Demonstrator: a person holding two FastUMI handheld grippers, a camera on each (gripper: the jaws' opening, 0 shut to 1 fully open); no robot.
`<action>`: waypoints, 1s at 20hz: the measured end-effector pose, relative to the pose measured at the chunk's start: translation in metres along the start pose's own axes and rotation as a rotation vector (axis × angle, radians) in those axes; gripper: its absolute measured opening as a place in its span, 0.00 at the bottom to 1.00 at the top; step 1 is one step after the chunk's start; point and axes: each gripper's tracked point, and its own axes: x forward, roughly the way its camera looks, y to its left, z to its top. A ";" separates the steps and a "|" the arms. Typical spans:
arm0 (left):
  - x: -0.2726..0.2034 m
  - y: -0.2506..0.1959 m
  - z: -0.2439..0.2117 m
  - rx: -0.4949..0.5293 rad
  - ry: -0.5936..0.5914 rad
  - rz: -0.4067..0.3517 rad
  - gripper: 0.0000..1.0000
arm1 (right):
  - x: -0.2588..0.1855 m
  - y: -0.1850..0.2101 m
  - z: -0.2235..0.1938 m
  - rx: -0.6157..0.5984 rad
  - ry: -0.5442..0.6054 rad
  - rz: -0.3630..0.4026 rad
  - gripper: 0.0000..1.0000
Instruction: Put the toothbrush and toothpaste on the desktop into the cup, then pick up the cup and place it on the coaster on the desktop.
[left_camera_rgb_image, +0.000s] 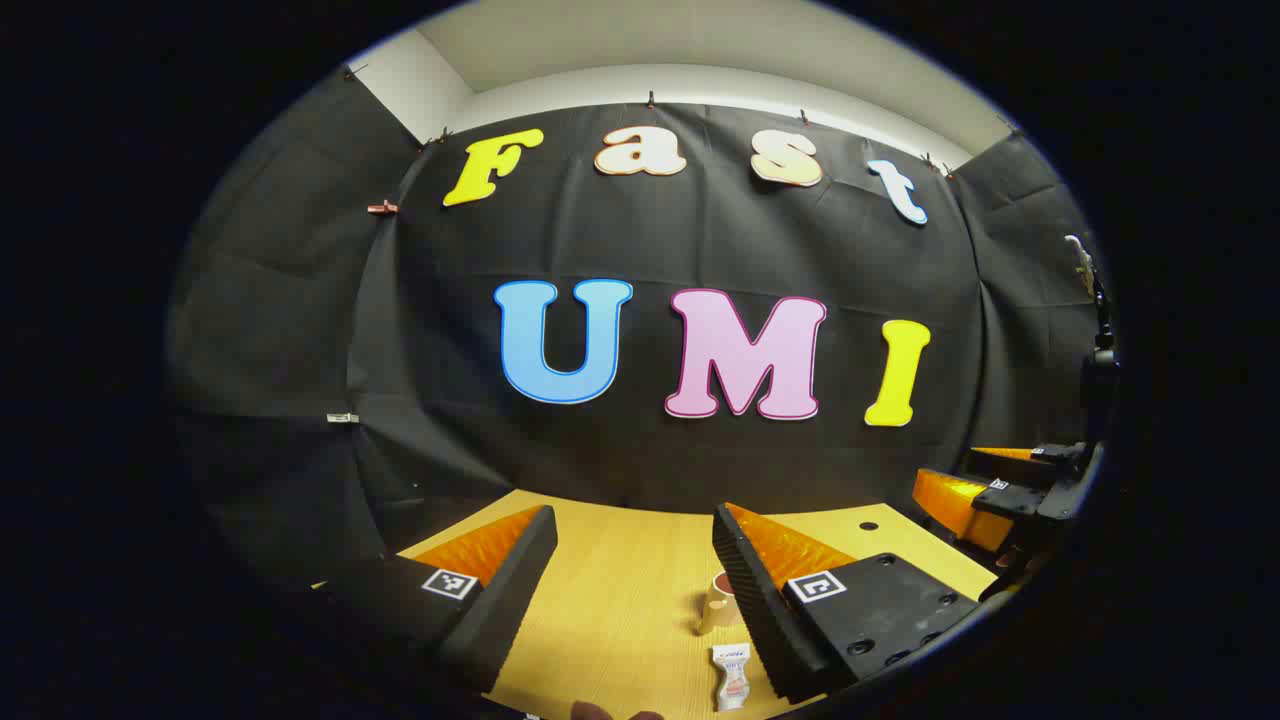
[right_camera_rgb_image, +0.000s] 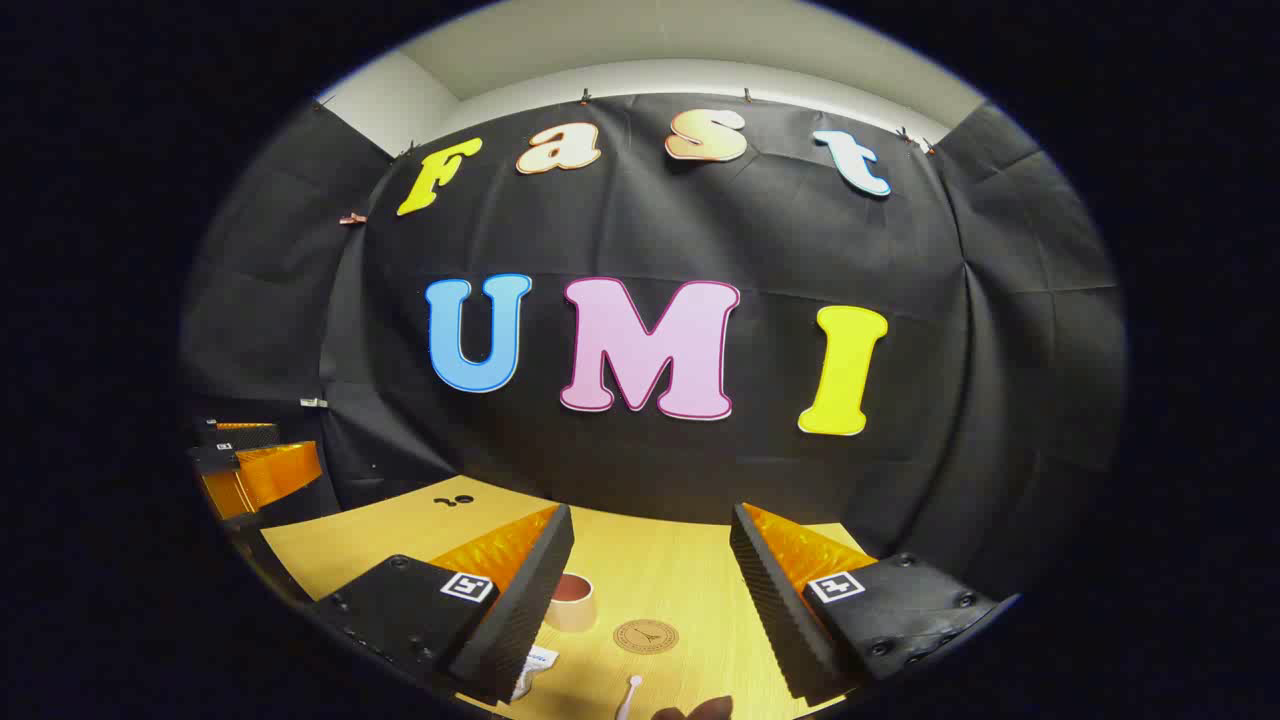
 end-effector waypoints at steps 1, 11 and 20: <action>0.002 -0.001 -0.003 0.002 0.005 -0.005 0.97 | 0.001 -0.002 0.000 -0.002 0.002 -0.006 1.00; 0.020 -0.015 -0.039 0.037 0.089 -0.094 0.97 | -0.009 -0.021 -0.003 0.006 -0.003 -0.061 1.00; 0.030 -0.049 -0.084 0.058 0.235 -0.150 0.97 | -0.004 -0.031 -0.008 0.019 0.014 -0.055 0.97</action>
